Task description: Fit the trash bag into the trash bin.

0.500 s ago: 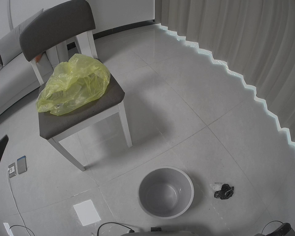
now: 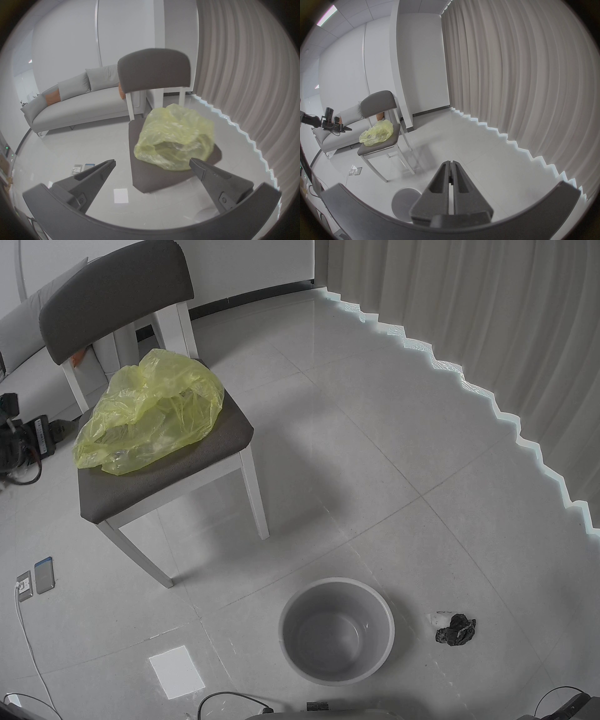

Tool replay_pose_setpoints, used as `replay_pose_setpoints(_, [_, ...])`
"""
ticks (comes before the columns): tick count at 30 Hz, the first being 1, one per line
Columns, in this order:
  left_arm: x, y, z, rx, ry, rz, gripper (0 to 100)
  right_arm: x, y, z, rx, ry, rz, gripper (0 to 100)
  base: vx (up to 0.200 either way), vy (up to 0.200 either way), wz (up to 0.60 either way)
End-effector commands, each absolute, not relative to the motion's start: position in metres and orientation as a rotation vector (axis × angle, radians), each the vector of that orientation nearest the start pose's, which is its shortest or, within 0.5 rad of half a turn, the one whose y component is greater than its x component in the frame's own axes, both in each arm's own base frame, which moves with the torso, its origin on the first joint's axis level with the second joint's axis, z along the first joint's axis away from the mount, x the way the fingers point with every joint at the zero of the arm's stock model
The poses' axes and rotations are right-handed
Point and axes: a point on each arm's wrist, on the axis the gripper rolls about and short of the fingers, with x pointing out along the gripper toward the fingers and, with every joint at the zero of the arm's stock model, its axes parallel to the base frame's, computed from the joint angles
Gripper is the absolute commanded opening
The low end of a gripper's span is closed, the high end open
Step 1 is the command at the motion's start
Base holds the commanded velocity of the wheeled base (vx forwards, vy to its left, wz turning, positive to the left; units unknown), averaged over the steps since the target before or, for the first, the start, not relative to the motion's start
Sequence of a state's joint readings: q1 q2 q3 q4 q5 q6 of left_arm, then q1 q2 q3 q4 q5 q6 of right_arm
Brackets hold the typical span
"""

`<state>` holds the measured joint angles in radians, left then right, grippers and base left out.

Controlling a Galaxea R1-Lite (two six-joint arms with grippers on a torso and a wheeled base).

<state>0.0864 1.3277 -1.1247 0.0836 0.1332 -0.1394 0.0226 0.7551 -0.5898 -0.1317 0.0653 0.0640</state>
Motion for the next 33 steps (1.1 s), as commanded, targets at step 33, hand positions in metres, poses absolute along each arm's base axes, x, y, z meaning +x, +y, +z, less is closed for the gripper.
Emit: replay_pose_setpoints(33, [0.362,0.09,0.252,-0.295,0.499,0.244,100,0.112,0.01,0.262,0.062,0.104,0.126,0,0.0,0.0,0.0])
